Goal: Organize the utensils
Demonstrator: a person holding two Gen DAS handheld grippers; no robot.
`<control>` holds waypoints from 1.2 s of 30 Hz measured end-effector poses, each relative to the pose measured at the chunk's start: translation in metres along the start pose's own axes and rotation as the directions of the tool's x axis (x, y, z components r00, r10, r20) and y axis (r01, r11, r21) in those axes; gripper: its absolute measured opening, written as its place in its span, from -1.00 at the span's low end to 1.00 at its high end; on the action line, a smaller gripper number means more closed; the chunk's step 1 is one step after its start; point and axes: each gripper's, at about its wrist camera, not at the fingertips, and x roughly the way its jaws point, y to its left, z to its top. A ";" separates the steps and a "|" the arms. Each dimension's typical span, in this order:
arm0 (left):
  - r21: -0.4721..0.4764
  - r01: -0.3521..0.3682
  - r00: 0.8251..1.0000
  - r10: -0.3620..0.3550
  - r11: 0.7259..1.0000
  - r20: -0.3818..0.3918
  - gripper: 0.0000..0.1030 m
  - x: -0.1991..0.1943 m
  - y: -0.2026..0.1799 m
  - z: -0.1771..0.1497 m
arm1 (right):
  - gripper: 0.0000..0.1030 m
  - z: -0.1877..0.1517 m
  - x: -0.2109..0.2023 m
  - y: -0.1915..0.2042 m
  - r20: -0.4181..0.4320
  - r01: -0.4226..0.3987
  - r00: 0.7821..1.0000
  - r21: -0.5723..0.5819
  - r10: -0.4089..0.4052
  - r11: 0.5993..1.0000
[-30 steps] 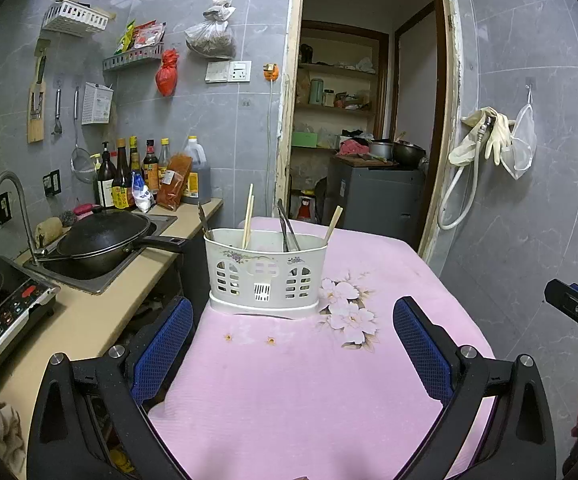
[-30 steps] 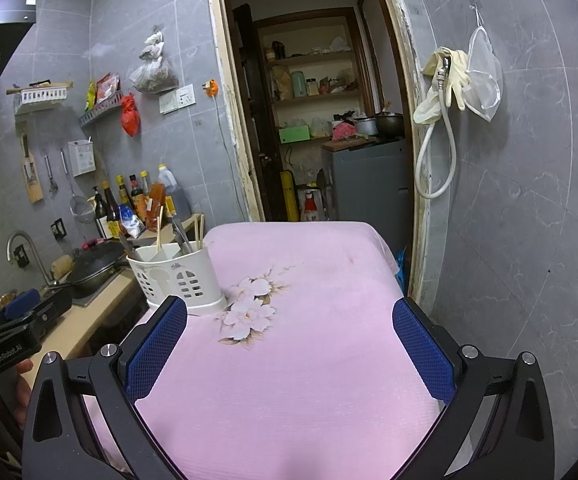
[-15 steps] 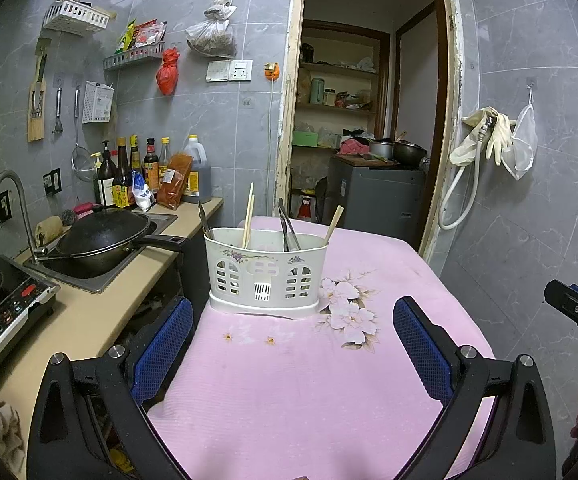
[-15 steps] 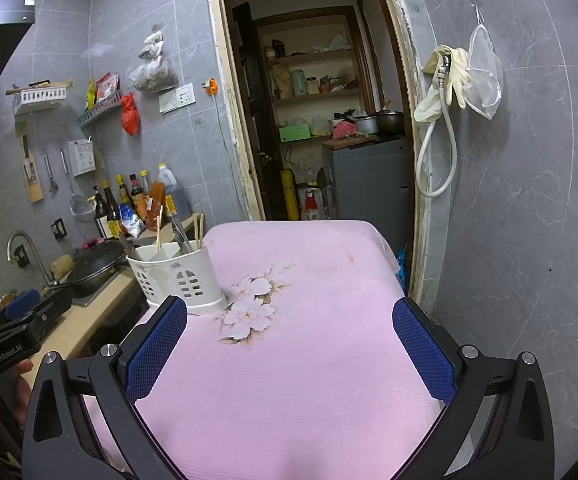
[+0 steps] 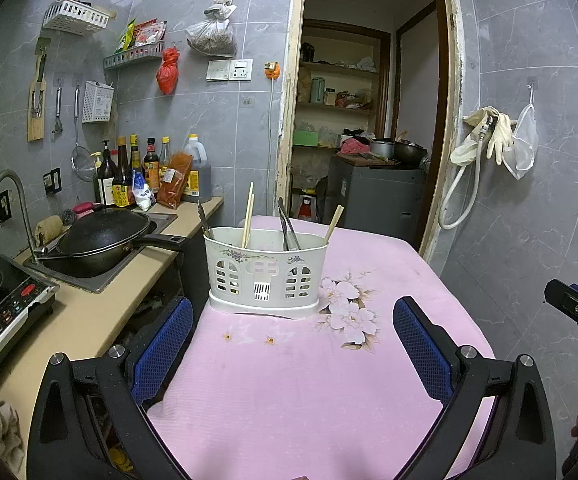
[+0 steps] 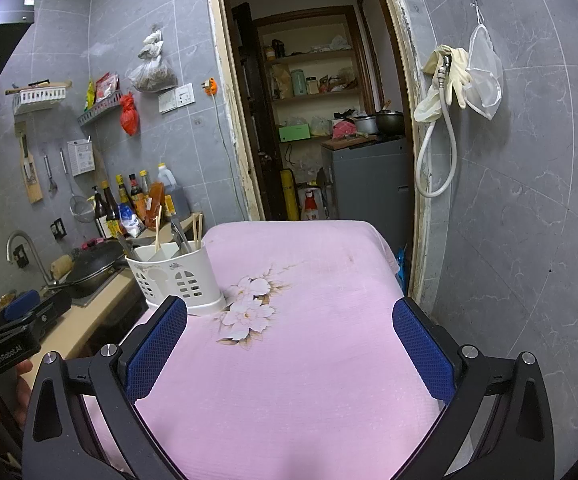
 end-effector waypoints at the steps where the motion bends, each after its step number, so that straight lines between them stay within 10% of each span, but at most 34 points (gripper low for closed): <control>1: 0.000 0.000 1.000 0.000 1.000 -0.001 0.91 0.000 0.000 0.000 | 1.00 -0.001 -0.001 0.001 0.000 0.000 1.000 0.000 0.000 1.000; 36: -0.009 -0.005 1.000 0.005 1.000 -0.005 0.91 0.003 0.004 -0.002 | 1.00 0.000 0.000 0.000 -0.005 -0.001 1.000 0.002 0.001 1.000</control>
